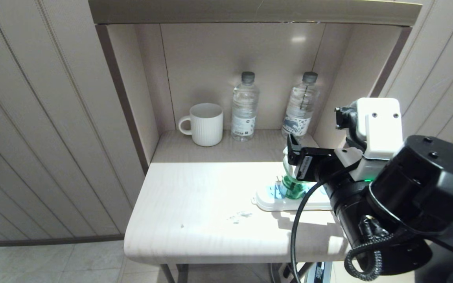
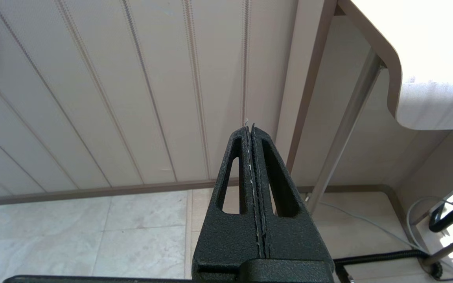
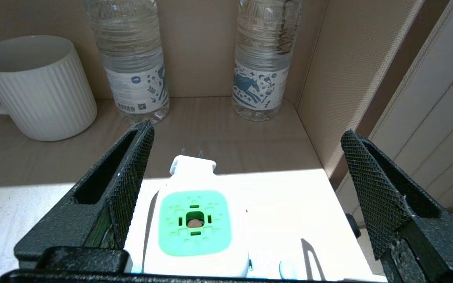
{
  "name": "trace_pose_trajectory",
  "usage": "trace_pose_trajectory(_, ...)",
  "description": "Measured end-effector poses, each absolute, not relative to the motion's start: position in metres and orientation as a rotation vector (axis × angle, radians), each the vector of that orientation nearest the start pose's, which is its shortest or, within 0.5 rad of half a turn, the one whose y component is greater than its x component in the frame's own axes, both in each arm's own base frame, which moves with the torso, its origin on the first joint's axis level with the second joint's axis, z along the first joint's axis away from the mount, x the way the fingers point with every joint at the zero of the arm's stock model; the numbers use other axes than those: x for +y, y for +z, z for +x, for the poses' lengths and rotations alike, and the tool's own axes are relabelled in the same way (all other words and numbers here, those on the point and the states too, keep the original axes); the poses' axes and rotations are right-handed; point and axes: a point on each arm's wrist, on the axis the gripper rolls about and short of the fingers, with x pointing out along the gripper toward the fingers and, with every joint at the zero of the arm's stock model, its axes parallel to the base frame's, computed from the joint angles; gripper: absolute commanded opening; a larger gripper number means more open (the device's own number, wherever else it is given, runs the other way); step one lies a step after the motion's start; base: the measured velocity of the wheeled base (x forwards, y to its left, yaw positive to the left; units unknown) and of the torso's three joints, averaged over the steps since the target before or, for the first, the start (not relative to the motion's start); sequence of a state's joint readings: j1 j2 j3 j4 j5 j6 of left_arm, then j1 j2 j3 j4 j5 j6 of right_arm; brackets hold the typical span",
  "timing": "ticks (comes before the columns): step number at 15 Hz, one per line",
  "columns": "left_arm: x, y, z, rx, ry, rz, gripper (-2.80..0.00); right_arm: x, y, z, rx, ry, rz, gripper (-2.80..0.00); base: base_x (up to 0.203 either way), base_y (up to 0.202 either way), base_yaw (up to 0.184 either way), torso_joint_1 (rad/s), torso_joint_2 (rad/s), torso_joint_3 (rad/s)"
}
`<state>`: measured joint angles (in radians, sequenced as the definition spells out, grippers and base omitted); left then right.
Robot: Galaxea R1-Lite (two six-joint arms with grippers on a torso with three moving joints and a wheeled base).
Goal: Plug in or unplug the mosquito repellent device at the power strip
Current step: Pick up the mosquito repellent liquid
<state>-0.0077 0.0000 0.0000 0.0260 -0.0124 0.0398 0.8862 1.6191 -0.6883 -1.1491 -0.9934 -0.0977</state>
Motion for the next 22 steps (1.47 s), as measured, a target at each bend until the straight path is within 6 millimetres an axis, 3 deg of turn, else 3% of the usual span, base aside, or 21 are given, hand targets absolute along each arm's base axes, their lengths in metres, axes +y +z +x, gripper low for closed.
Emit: trace_pose_trajectory(22, 0.000, 0.073, -0.023, 0.026, -0.021, 0.038, -2.80, 0.221, 0.199, 0.189, -0.138, -0.069, 0.068, 0.00, 0.000, 0.000, 0.000, 0.000, 0.00, 0.000)
